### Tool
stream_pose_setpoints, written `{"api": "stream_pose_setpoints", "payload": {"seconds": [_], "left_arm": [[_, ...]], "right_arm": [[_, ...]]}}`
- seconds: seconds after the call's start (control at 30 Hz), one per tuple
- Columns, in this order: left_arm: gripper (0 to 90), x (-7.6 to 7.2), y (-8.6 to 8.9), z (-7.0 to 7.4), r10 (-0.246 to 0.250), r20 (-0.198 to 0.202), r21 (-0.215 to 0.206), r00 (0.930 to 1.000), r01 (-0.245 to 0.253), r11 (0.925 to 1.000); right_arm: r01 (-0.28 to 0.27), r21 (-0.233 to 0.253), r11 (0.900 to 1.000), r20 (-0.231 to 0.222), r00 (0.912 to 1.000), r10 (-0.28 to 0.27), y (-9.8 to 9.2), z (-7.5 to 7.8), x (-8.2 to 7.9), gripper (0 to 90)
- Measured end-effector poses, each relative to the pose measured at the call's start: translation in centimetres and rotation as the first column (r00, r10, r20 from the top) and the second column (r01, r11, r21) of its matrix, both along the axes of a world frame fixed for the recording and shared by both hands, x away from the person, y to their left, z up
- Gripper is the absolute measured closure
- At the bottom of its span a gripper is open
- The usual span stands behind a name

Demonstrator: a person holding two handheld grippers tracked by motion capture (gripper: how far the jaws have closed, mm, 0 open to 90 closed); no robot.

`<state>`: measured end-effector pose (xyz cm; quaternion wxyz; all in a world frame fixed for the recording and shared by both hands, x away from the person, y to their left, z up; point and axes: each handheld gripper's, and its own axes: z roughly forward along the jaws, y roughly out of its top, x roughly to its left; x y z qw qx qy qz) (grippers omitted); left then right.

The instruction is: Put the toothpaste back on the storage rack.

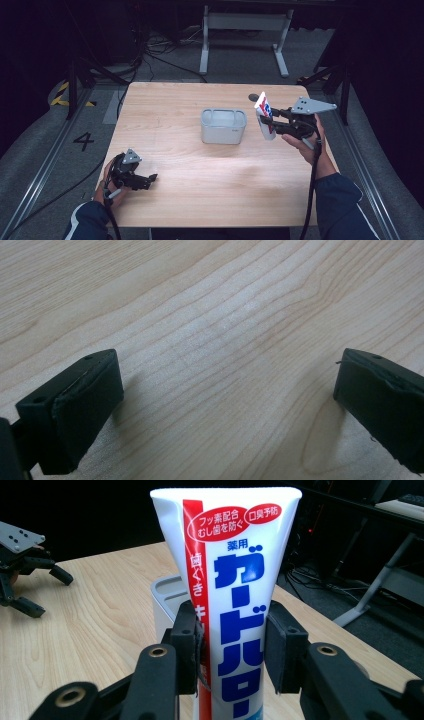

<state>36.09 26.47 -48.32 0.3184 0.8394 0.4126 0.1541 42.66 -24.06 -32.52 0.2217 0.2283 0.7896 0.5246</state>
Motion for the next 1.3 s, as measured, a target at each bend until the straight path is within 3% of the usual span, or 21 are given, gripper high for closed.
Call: {"api": "stream_pose_setpoints", "payload": {"seconds": [0.8,1.3], "left_arm": [[0.0,0.0,0.0,0.0,-0.001,0.000,0.001,1.0000,0.001,1.0000],[0.0,0.1,0.0,0.0,-0.004,0.002,0.003,1.0000,0.004,1.0000]], "right_arm": [[-0.058,0.001,0.998,0.016,0.9982,0.058,4.9,1.5,2.2,63.7],[-0.071,0.013,0.997,0.015,0.9974,0.071,7.9,1.8,4.4,63.7]]}}
